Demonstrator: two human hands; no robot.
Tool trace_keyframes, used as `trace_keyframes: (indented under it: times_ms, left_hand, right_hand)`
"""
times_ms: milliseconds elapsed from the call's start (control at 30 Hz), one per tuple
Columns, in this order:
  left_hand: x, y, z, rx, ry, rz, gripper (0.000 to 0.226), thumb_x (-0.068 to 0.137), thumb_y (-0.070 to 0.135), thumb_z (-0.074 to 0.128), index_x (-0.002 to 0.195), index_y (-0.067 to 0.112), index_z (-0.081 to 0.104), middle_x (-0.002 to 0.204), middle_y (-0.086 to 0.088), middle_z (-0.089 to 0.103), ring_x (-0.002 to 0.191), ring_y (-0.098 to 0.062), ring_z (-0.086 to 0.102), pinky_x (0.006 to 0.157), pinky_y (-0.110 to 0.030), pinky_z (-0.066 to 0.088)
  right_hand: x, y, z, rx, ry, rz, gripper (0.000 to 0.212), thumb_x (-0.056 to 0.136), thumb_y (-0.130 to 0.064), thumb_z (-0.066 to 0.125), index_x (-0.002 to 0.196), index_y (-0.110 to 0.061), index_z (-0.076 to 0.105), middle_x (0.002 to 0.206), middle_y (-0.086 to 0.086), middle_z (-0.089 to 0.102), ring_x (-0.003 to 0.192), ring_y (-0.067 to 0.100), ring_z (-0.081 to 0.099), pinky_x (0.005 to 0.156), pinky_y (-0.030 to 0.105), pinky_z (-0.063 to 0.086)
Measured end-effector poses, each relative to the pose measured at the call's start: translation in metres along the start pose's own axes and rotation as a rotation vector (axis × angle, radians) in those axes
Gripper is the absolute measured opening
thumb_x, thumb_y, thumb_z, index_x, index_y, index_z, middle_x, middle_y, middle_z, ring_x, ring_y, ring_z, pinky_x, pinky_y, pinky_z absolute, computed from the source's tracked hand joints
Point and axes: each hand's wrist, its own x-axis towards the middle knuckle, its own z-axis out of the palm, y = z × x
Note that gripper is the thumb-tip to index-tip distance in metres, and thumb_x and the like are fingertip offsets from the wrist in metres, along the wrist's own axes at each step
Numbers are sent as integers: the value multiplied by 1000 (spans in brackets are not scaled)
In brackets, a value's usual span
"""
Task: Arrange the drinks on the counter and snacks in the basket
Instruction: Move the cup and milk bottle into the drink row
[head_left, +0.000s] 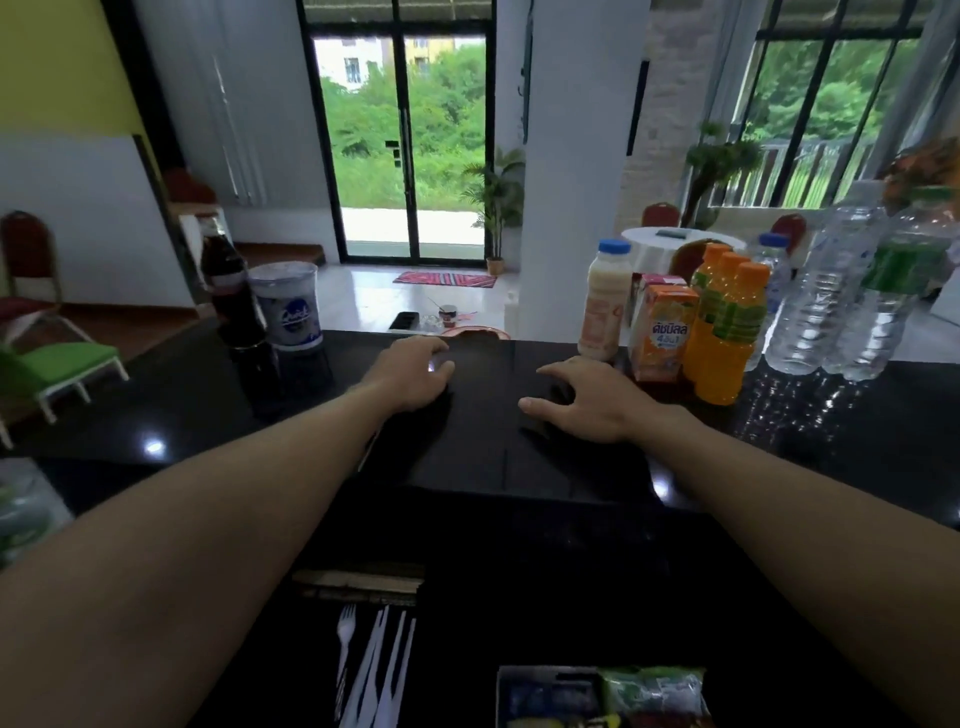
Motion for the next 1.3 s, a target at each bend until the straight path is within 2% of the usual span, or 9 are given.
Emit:
trace_keyframes:
  times_ms: [100, 300, 500, 633, 767, 833, 967, 1133, 1300]
  left_hand:
    - [-18, -30, -19, 81, 18, -58, 40, 93, 41, 56, 124, 18, 63, 129, -8, 64, 119, -31, 58, 93, -38, 44]
    - [-45, -81, -34, 29, 65, -150, 37, 97, 38, 57, 122, 12, 67, 129, -9, 64, 119, -28, 58, 100, -37, 45]
    - [-41, -89, -34, -75, 149, -215, 43, 93, 32, 64, 132, 13, 63, 131, -4, 63, 120, -20, 59, 100, -27, 40]
    - [-33, -95, -34, -87, 174, -259, 45, 91, 29, 65, 133, 14, 60, 131, -4, 63, 119, -19, 61, 102, -29, 42]
    - [-26, -103, -43, -151, 247, -290, 52, 88, 21, 67, 136, 8, 53, 137, -13, 50, 110, -24, 64, 102, -34, 47]
    - [-19, -108, -49, -135, 310, -304, 56, 87, 19, 69, 137, 8, 47, 136, -14, 43, 113, -28, 58, 100, -30, 43]
    - [-2, -112, -58, -32, 470, -389, 68, 84, 20, 74, 138, 11, 33, 134, -17, 34, 112, -38, 55, 92, -39, 47]
    - [18, -118, -70, 51, 523, -456, 90, 79, 23, 78, 150, 25, 22, 141, -19, 26, 127, -36, 37, 102, -45, 44]
    - [27, -120, -70, -5, 535, -483, 68, 83, 24, 75, 139, 26, 36, 142, -19, 26, 129, -36, 34, 101, -39, 39]
  right_hand:
    - [18, -35, 13, 24, -5, -76, 84, 84, -77, 52, 148, -24, 46, 145, 4, 52, 132, 23, 49, 110, 45, 39]
    - [50, -91, 39, 52, -63, -176, 88, 84, -76, 55, 152, -21, 41, 158, 1, 40, 145, 19, 36, 118, 41, 31]
    - [66, -101, 58, -11, -50, -176, 101, 72, -93, 32, 151, -31, 41, 161, -2, 35, 149, 16, 29, 116, 48, 18]
    - [71, -97, 64, -7, -18, -177, 104, 67, -98, 26, 149, -36, 43, 159, -6, 37, 147, 15, 30, 114, 48, 18]
    - [72, -97, 66, -37, -14, -184, 104, 68, -98, 25, 149, -36, 43, 158, -8, 38, 146, 16, 30, 110, 51, 21]
    - [72, -96, 66, -40, -8, -187, 102, 68, -98, 26, 148, -36, 44, 158, -7, 39, 146, 16, 31, 109, 52, 22]
    - [72, -97, 67, -24, 3, -187, 102, 68, -98, 26, 146, -36, 46, 155, -7, 41, 143, 17, 33, 109, 51, 22]
    - [73, -97, 68, -12, 7, -193, 100, 69, -98, 28, 145, -36, 46, 153, -8, 43, 143, 16, 33, 109, 50, 21]
    - [73, -97, 68, -1, 18, -200, 99, 69, -97, 30, 144, -36, 47, 153, -7, 43, 142, 16, 34, 109, 50, 21]
